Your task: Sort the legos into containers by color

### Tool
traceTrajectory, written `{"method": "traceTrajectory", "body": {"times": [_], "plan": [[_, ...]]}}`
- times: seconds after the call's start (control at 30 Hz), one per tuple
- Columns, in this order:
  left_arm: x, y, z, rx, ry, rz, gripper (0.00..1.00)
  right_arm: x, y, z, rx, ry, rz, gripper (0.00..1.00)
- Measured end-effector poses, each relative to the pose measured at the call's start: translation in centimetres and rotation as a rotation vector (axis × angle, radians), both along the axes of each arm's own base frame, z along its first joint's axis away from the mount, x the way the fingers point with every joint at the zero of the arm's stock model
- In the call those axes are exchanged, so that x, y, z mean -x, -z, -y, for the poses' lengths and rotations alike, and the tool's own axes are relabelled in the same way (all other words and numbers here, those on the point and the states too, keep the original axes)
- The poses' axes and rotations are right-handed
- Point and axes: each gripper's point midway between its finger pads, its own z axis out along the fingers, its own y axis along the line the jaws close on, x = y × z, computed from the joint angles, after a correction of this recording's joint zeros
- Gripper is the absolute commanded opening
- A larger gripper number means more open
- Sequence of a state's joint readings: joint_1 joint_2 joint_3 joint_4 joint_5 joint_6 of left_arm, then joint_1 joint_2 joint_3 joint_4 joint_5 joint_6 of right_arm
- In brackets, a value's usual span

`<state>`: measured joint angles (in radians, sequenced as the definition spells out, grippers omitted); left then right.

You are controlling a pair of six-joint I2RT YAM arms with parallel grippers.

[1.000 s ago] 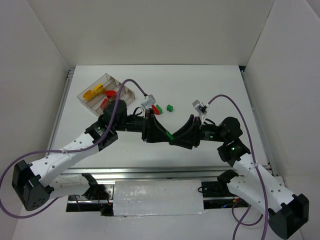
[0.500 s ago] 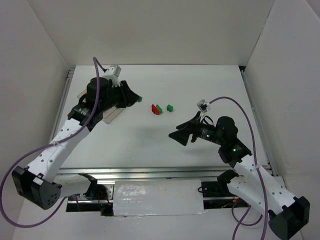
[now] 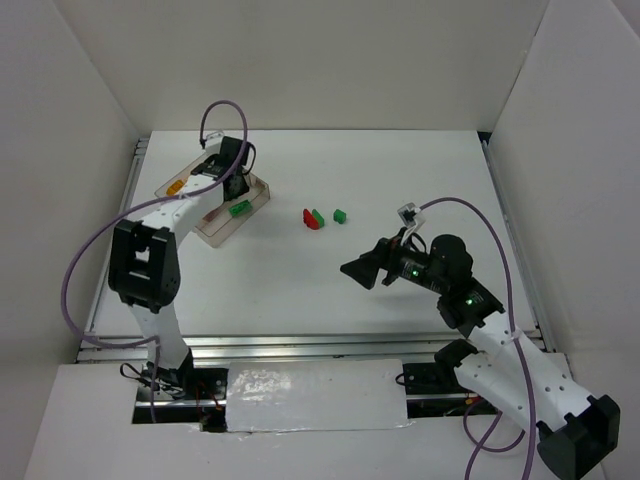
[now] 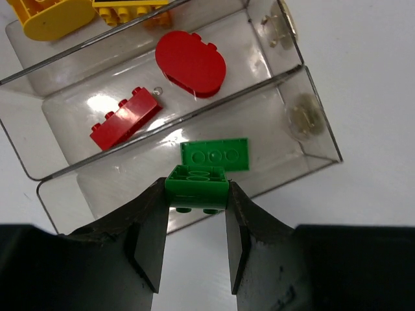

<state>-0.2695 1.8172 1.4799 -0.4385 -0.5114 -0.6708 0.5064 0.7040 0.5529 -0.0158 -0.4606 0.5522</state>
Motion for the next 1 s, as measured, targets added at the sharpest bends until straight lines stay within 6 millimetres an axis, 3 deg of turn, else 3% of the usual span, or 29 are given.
{"method": "traceTrajectory", "body": {"times": [0.13,0.23,0.27,0.37,0.53,0.67,0.83,0.87,1.0], "plan": [[-1.9,2.6,-0.6,-0.039,-0.050,-0.046,0.21,0.2,0.2,0.1,0.001,-0.002,-0.004,1.00],[-2.5,3.9,-0.8,-0.047,-0.064,-0.071,0.61,0.3,0.5,0.0,0.002,-0.007,-0.014,1.00],[-2.4,4.2,-0.8,-0.045,-0.070,-0.078,0.78,0.3,0.6,0.0,0.004,-0.007,-0.017,1.00],[-2.1,4.4,-0.9,-0.038,-0.083,-0.084,0.94,0.1,1.1,-0.1,0.013,-0.011,-0.035,1.00],[-1.1,3.9,-0.7,-0.014,-0.081,-0.086,1.00,-0.2,2.3,-0.4,0.032,-0.012,-0.077,1.00],[0.4,1.2,0.1,0.028,-0.046,-0.043,0.99,-1.9,4.6,-0.3,0.093,0.048,-0.156,1.00],[6.1,-4.6,3.9,0.144,0.126,0.071,0.99,-7.3,8.0,0.1,0.255,0.215,-0.285,0.95],[7.4,-5.9,4.9,0.165,0.179,0.098,0.99,-8.5,8.7,0.1,0.295,0.242,-0.308,0.87],[12.1,-9.7,8.3,0.229,0.385,0.168,0.99,-13.5,10.9,0.0,0.433,0.328,-0.379,0.67]]}}
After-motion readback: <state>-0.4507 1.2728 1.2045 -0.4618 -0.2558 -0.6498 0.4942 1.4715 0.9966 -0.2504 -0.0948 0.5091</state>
